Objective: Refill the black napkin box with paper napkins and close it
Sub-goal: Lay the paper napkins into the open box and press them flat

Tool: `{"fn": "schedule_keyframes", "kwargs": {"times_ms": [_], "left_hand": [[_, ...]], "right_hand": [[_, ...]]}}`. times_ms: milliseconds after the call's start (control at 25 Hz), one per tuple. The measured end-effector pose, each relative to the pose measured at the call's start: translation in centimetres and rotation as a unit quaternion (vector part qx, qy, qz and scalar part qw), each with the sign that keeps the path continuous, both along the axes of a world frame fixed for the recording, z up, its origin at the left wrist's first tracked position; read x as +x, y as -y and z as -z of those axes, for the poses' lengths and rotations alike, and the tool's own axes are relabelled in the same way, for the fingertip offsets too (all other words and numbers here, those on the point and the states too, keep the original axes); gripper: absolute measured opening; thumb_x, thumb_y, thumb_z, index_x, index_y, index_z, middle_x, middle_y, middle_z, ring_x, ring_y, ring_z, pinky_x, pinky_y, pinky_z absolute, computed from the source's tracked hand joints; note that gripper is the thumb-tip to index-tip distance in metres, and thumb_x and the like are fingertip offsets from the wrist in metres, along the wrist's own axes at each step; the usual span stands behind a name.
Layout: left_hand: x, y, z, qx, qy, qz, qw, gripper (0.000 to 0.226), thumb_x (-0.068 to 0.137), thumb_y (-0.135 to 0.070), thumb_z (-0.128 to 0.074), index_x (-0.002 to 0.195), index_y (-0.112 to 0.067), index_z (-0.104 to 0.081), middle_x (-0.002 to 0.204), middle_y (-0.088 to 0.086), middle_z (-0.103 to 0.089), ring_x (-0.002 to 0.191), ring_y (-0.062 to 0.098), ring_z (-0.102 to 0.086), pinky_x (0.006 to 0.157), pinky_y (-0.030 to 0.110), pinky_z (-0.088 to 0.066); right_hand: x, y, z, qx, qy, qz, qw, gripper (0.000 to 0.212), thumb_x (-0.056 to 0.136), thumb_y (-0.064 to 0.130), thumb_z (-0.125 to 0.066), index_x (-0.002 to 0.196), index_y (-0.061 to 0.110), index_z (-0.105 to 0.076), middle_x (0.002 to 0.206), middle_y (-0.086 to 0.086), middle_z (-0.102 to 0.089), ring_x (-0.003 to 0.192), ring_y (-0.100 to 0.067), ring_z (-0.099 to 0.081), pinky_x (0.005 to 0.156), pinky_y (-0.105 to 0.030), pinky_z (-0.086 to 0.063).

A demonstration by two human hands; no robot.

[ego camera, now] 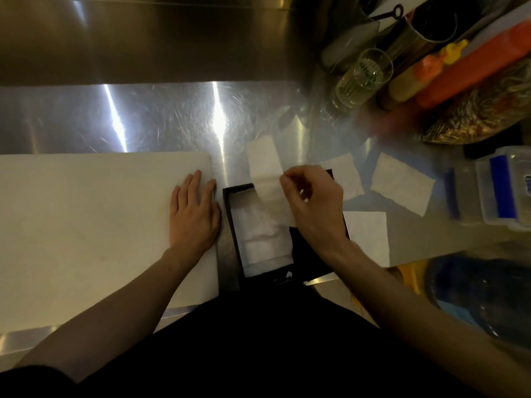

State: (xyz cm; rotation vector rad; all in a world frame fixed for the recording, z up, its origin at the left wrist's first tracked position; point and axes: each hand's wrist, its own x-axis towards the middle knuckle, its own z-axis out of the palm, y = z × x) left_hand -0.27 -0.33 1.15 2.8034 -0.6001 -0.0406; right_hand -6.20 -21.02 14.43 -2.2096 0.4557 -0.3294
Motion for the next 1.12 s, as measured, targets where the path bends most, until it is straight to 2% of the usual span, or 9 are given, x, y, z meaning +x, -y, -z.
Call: {"fn": "schedule_keyframes", "kwargs": {"times_ms": [120,280,440,520,680,760,880,960,1120], "left_hand": [[0.0,0.0,-0.1,-0.005,-0.014,0.004,1.000,0.046,0.096,-0.024,-0.044,0.141,-0.014,-0.044,0.153,0.018,-0.034,0.142,0.034,-0.030,0.118,0.046,-0.016],[0.0,-0.1,0.0,-0.009,-0.021,0.006,1.000,0.047,0.096,-0.024,-0.044,0.141,-0.014,-0.043,0.154,0.018,-0.033,0.143,0.034,-0.028,0.118,0.047,-0.015],[0.0,-0.3,0.5,-0.012,-0.009,0.010,1.000,0.047,0.096,-0.026,-0.042,0.141,-0.015,-0.042,0.153,0.018,-0.033,0.143,0.034,-0.028,0.118,0.046,-0.015],[0.0,-0.2,0.7,-0.013,-0.002,0.011,1.000,0.047,0.095,-0.026,-0.041,0.141,-0.016,-0.042,0.153,0.018,-0.033,0.143,0.033,-0.029,0.118,0.045,-0.014],[-0.1,-0.3,1.1,-0.017,-0.001,0.007,1.000,0.047,0.095,-0.027,-0.042,0.141,-0.017,-0.041,0.154,0.017,-0.033,0.143,0.032,-0.028,0.118,0.044,-0.013],[0.0,-0.3,1.2,-0.016,0.003,0.007,1.000,0.047,0.095,-0.027,-0.042,0.141,-0.017,-0.040,0.153,0.017,-0.033,0.143,0.031,-0.028,0.119,0.045,-0.014],[0.0,-0.4,1.3,-0.016,0.003,0.010,1.000,0.047,0.095,-0.027,-0.042,0.141,-0.017,-0.039,0.154,0.016,-0.033,0.143,0.031,-0.027,0.119,0.045,-0.014],[0.0,-0.4,1.4,-0.017,0.003,0.008,1.000,0.047,0.095,-0.027,-0.042,0.141,-0.017,-0.040,0.153,0.016,-0.033,0.143,0.031,-0.027,0.119,0.045,-0.014],[0.1,-0.4,1.5,-0.014,0.004,0.006,1.000,0.047,0.095,-0.028,-0.041,0.141,-0.018,-0.041,0.153,0.016,-0.034,0.143,0.031,-0.028,0.118,0.044,-0.014]], "right_hand": [[-3.1,-1.6,0.8,0.015,-0.049,-0.023,0.998,0.005,0.090,0.019,-0.065,0.093,0.024,-0.064,0.086,0.008,-0.058,0.077,-0.003,-0.056,0.066,-0.009,-0.042],[-4.8,-2.4,3.2,-0.020,-0.144,-0.052,0.988,0.003,0.092,0.022,-0.061,0.095,0.021,-0.062,0.090,0.009,-0.055,0.077,-0.002,-0.053,0.070,-0.013,-0.044],[-5.0,-3.1,4.5,-0.073,-0.187,-0.088,0.976,0.016,0.096,0.029,-0.055,0.104,0.016,-0.061,0.099,0.003,-0.054,0.081,-0.010,-0.055,0.072,-0.027,-0.050],[-4.9,-3.3,4.7,-0.134,-0.224,-0.134,0.956,0.023,0.098,0.031,-0.051,0.110,0.014,-0.058,0.106,-0.004,-0.056,0.087,-0.017,-0.057,0.071,-0.034,-0.052],[-4.3,-4.3,4.9,-0.242,-0.326,-0.216,0.888,0.024,0.099,0.030,-0.046,0.113,0.012,-0.052,0.111,-0.009,-0.056,0.095,-0.024,-0.056,0.064,-0.032,-0.045],[-4.1,-4.6,4.7,-0.249,-0.328,-0.214,0.886,0.022,0.099,0.027,-0.046,0.112,0.010,-0.052,0.113,-0.010,-0.054,0.099,-0.025,-0.055,0.063,-0.031,-0.044],[-4.1,-5.0,4.8,-0.278,-0.277,-0.193,0.899,0.031,0.094,0.020,-0.053,0.124,0.011,-0.051,0.123,-0.011,-0.053,0.105,-0.027,-0.052,0.070,-0.033,-0.052],[-3.9,-5.5,5.4,-0.319,-0.246,-0.197,0.894,0.043,0.090,0.021,-0.058,0.131,0.012,-0.048,0.132,-0.015,-0.051,0.112,-0.032,-0.053,0.080,-0.038,-0.050],[-3.5,-5.6,7.7,-0.345,-0.313,-0.241,0.851,0.061,0.095,0.036,-0.051,0.146,0.016,-0.026,0.153,-0.021,-0.026,0.137,-0.038,-0.031,0.106,-0.047,-0.036]]}}
